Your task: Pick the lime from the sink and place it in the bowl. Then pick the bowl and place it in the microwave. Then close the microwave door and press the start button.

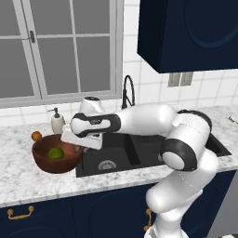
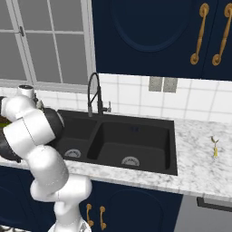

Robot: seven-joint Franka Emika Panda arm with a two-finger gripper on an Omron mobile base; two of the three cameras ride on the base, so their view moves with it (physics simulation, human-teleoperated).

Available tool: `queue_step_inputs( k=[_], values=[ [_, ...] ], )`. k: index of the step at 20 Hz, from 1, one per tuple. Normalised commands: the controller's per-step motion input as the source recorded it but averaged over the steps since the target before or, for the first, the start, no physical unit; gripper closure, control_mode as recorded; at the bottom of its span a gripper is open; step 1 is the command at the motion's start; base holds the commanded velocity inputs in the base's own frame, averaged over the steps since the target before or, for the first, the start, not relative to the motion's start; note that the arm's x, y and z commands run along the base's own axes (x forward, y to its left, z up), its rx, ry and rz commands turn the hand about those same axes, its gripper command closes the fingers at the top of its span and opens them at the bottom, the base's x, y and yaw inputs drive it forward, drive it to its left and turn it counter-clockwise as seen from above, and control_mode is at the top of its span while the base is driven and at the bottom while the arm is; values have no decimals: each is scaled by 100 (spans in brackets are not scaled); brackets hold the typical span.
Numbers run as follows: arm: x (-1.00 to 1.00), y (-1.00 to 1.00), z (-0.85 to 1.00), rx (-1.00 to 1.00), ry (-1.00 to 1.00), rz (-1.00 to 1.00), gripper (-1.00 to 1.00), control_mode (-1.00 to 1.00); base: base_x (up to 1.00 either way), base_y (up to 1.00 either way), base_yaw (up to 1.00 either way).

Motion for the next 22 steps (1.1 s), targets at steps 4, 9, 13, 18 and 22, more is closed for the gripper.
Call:
queue_step_inputs(
  k=[4, 9, 13, 18, 22],
  values=[
    [-20, -78, 56, 2, 1, -35, 100, -100, 0, 0, 0],
    [-18, -78, 52, 0, 8, -37, 100, -100, 0, 0, 0],
    [-20, -75, 40, -3, 7, -37, 100, -100, 0, 0, 0],
    [-16, -77, 31, -10, 0, -38, 100, -100, 0, 0, 0],
    [-3, -82, 36, -12, 0, -36, 100, -100, 0, 0, 0]
  ],
)
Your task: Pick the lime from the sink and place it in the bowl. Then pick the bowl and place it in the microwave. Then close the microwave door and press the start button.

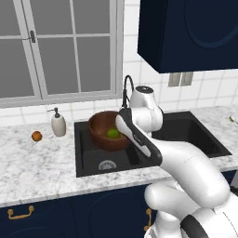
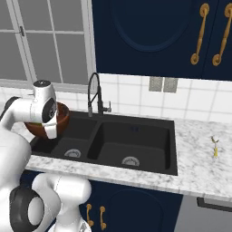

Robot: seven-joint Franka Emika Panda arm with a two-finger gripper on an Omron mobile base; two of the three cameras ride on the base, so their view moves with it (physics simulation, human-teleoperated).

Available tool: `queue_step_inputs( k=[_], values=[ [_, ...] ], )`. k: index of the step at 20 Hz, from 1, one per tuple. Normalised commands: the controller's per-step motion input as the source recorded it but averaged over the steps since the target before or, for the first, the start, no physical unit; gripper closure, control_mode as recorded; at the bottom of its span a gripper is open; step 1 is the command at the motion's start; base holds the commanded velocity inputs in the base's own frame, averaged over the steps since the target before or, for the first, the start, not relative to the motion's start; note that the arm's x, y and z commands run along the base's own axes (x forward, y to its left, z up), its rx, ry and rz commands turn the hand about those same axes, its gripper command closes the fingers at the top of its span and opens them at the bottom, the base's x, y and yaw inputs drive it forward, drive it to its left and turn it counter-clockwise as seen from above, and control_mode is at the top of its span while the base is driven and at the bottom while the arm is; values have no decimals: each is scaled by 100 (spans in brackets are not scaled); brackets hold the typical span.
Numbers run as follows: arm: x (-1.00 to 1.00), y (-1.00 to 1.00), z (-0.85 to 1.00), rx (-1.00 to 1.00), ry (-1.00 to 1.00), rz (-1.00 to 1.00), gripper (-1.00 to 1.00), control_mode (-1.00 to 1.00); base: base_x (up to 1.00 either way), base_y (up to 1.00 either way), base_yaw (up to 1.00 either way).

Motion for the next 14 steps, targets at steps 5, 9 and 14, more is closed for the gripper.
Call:
queue_step_inputs(
  k=[5, 9, 14],
  values=[
    [-17, -97, 37, -7, 0, -29, 100, -100, 0, 0, 0],
    [-25, -92, 28, -2, 0, -20, 100, -100, 0, 0, 0],
    [-17, -54, 11, 1, 0, -7, 100, -100, 0, 0, 0]
  ],
)
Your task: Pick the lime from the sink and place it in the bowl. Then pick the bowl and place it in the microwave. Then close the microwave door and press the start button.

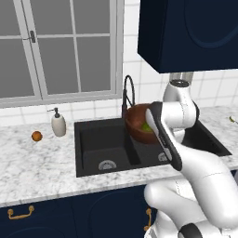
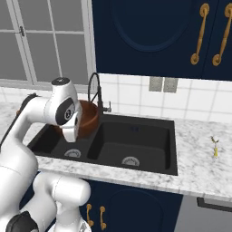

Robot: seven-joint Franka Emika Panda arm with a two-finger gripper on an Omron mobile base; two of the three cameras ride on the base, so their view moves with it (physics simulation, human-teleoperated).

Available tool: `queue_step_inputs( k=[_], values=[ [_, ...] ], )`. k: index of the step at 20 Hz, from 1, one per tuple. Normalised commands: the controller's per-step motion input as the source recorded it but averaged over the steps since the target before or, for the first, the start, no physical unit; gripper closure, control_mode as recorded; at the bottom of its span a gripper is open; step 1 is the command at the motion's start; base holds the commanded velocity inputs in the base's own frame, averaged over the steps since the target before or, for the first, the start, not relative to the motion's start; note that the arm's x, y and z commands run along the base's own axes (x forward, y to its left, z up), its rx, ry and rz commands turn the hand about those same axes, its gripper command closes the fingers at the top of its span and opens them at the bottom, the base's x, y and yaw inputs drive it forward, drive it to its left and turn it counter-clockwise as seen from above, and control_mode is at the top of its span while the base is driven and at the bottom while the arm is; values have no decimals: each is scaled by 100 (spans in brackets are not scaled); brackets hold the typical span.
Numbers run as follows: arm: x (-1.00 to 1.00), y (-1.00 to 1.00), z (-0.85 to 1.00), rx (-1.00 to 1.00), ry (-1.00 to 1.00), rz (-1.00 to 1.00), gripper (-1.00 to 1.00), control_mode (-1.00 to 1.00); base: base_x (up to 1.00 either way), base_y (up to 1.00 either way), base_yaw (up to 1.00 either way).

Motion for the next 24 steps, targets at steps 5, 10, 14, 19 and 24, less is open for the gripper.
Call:
queue_step_inputs(
  k=[5, 10, 14, 19, 24],
  values=[
    [-37, -10, 12, 0, -2, -4, 100, -100, 0, 0, 0],
    [-48, -4, 12, 0, -1, 0, 100, -100, 0, 0, 0],
    [-13, -1, 2, 0, 0, 0, 100, 100, -13, -32, -2],
    [0, 0, 0, 0, 0, 0, 100, 100, -18, -80, -44],
    [0, 0, 0, 0, 0, 0, 100, 100, 0, -14, -97]
  ],
)
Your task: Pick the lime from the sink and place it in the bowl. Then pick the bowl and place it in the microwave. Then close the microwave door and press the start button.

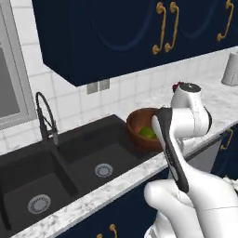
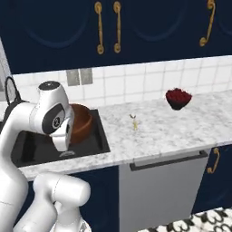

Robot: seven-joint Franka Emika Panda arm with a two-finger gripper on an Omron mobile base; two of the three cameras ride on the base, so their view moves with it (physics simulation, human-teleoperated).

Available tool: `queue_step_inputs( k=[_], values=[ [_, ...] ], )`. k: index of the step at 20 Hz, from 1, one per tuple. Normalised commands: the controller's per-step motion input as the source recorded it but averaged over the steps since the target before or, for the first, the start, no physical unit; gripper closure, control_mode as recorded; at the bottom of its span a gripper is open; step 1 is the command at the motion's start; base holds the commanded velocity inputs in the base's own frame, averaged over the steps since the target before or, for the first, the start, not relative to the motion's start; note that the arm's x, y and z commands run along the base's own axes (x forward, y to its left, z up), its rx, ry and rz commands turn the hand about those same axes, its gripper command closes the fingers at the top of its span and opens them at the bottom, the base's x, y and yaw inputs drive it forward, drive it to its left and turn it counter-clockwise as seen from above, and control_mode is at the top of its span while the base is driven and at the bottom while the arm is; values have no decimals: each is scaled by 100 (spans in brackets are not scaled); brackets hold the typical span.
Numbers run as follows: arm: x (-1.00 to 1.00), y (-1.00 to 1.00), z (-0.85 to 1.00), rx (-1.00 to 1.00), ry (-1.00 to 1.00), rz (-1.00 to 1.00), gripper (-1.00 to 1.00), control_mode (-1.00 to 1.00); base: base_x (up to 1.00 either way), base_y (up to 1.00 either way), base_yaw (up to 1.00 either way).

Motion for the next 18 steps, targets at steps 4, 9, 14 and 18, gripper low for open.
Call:
queue_step_inputs(
  k=[4, 9, 14, 18],
  values=[
    [0, 0, 0, 0, 0, 0, 100, 100, 0, 0, -100],
    [0, 0, 0, 0, 0, 0, 100, 100, 0, 0, -100],
    [0, 0, 0, 0, 0, 0, 100, 100, 0, -55, -85],
    [0, 0, 0, 0, 0, 0, 100, 100, 1, -100, -71]
  ],
)
